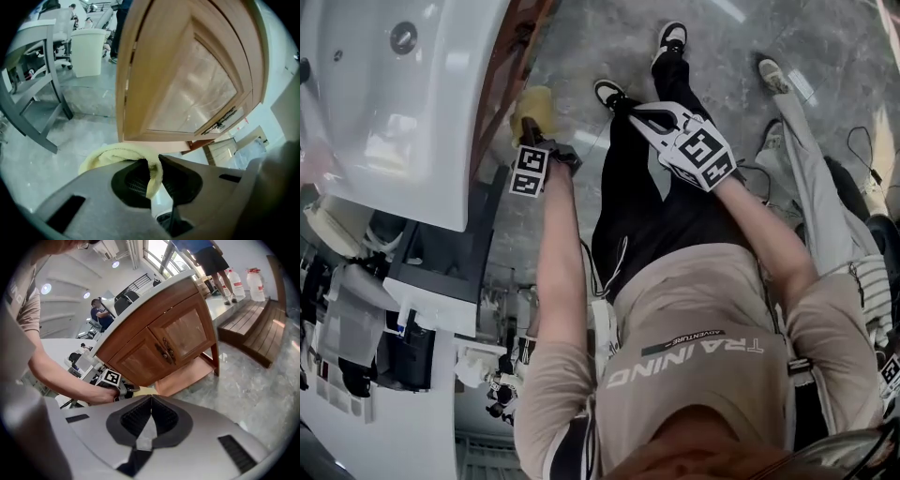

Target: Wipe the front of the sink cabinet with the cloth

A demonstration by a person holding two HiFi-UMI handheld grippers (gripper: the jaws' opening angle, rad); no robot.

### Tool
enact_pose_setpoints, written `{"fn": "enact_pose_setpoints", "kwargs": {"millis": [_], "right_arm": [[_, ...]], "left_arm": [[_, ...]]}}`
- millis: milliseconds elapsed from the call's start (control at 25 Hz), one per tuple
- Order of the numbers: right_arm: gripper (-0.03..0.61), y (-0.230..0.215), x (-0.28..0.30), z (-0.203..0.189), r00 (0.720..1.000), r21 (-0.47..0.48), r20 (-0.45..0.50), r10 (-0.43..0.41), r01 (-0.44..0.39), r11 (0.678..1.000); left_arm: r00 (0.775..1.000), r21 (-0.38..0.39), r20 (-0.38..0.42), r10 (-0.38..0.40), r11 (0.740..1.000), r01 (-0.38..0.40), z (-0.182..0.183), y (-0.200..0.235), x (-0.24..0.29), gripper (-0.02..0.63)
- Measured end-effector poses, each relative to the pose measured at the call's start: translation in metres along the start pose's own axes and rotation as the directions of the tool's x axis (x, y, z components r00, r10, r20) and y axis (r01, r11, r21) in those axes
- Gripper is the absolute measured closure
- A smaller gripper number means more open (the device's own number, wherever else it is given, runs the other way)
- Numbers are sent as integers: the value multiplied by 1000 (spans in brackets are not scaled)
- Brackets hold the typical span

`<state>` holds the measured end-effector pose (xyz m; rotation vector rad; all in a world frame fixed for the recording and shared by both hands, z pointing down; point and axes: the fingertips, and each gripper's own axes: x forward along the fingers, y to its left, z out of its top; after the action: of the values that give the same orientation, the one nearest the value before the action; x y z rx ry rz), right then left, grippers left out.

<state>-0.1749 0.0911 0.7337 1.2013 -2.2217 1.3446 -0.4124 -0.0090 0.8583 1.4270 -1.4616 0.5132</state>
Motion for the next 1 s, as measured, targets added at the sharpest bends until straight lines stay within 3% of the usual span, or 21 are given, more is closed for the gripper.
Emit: {"fn": "enact_pose_setpoints", "kwargs": {"millis": [280, 520, 800, 1000], "right_arm": [[566, 14, 17, -28, 1000, 3, -27, -3, 3, 1000], [566, 14, 19, -38, 1000, 9, -26, -16, 17, 1000], [566, 4, 11, -29, 999, 16, -11, -30, 30, 999], [566, -11, -1, -28, 999, 27, 0, -34, 34, 999]], "left_arm": [[997, -95, 55, 62, 994, -56, 17, 48, 18, 574], [995, -79, 94, 30, 997, -23, 36, 46, 24, 574], [994, -105, 101, 48, 994, -37, 39, 43, 25, 574], [994, -76, 91, 57, 996, -50, 36, 30, 29, 574]]}}
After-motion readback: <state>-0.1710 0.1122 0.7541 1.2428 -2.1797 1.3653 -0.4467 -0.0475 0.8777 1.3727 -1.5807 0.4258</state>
